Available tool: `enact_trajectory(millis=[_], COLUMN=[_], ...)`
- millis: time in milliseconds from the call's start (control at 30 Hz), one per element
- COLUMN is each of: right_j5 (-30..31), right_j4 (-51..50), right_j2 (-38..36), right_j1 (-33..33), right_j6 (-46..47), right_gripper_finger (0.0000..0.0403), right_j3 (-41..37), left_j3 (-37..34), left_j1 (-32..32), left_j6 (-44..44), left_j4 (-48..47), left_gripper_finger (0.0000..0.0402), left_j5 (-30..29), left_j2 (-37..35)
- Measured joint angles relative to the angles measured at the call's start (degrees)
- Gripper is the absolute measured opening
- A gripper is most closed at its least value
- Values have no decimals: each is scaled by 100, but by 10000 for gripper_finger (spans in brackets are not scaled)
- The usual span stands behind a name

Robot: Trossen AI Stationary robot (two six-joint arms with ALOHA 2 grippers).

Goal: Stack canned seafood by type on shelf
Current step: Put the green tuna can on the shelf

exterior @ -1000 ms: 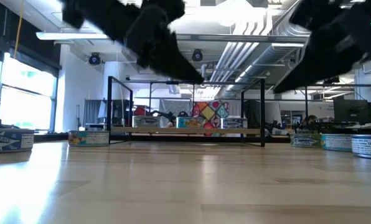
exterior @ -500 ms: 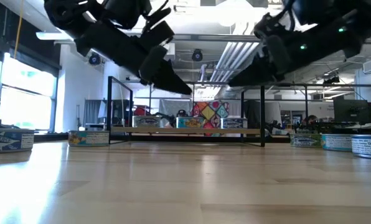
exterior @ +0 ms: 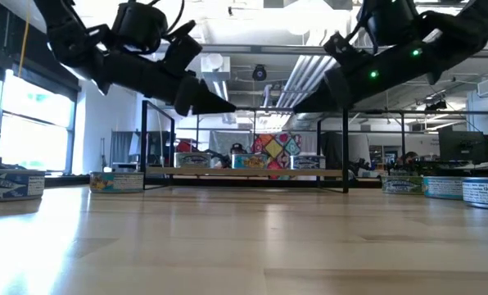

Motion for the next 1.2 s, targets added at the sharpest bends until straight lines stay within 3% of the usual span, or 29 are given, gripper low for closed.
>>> enact_trajectory(millis=[167, 300, 533, 600, 733, 933, 1200], right_j5=[-51, -24, -21, -49, -48, -340, -354], right_j4=[7, 2, -191, -355, -451, -506, -469], right_j2=[0, 2, 4, 4, 4, 4, 4], right_j1=[-279, -298, -262, -202, -65, 414, 1097], right_j6=[597, 822, 450, 316, 343, 1069, 1713], right_gripper_finger=[56, 74, 88, 88, 87, 87, 87], right_j3=[0, 0, 0, -7, -9, -9, -9], left_j3=[13, 13, 17, 17, 118, 245, 245], left_j1=[59, -92, -602, -881, -1607, -2641, -4075], left_j6=[-482, -1384, -1226, -997, -1111, -1674, -2747], left_j4=[11, -6, -514, -599, -598, -609, -1039], left_gripper_finger=[64, 64, 64, 64, 58, 46, 31], left_j5=[-79, -707, -933, -1037, -2042, -2426, -4189], left_j2=[1, -53, -301, -303, -350, -512, -590])
